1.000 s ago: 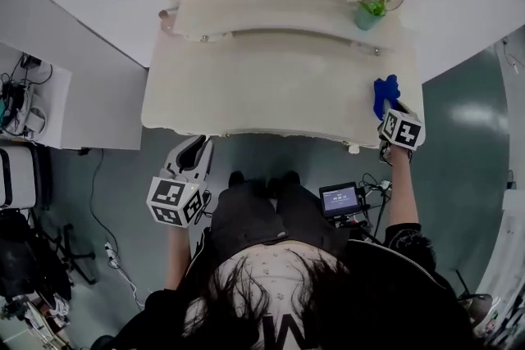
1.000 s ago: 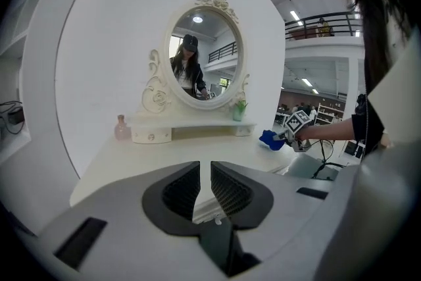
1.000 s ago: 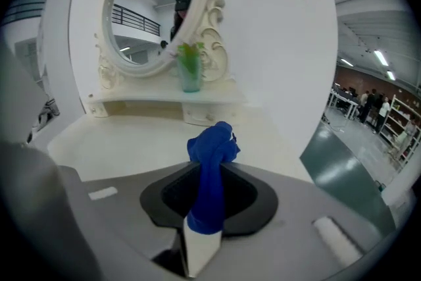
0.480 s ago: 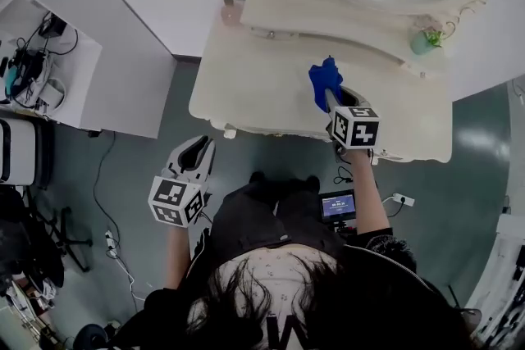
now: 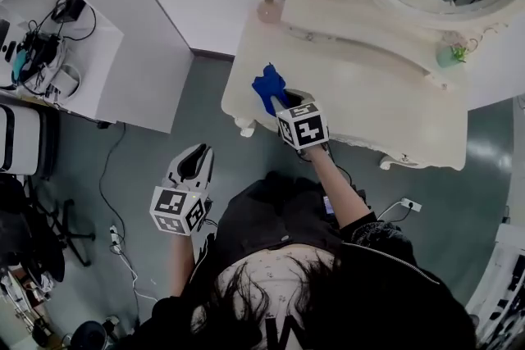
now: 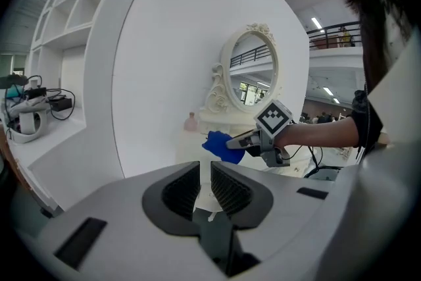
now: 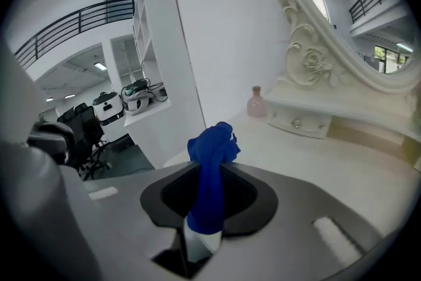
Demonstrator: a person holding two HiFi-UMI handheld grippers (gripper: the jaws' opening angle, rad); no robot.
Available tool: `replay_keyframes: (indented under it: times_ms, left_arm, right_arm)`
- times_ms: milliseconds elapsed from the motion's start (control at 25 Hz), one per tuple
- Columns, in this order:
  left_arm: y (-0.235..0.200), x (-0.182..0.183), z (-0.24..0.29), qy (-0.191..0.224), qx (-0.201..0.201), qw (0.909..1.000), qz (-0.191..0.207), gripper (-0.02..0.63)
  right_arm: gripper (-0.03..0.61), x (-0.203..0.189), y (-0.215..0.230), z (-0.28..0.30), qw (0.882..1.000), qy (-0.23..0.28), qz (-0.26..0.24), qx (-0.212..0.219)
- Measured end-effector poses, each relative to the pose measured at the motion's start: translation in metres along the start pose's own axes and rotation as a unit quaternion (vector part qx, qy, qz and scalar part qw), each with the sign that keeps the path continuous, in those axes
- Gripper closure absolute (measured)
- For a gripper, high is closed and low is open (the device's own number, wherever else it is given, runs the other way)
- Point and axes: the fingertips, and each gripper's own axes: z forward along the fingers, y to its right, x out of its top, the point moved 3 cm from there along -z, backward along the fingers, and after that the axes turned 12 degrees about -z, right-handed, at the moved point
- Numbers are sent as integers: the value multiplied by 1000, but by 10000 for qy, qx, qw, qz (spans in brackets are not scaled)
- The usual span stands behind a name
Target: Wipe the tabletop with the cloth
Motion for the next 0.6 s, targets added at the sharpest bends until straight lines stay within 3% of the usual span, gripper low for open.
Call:
replay_keyframes:
  times_ms: [200,400,600]
  left_arm:
    - [-33,-3,-27,86,357,9992,-157,577]
    - [-59,-9,-41,90,629,9976,-289,577]
    - [-55,-4,-30,11,524,9983,-242,577]
  right_arm:
    - [489,-16,-41,38,9981,-441,-323,281]
    - [489,-44,-48,55,9950,-832,-475,285]
    - [489,-53,-37,47,9953,-798,-520,184]
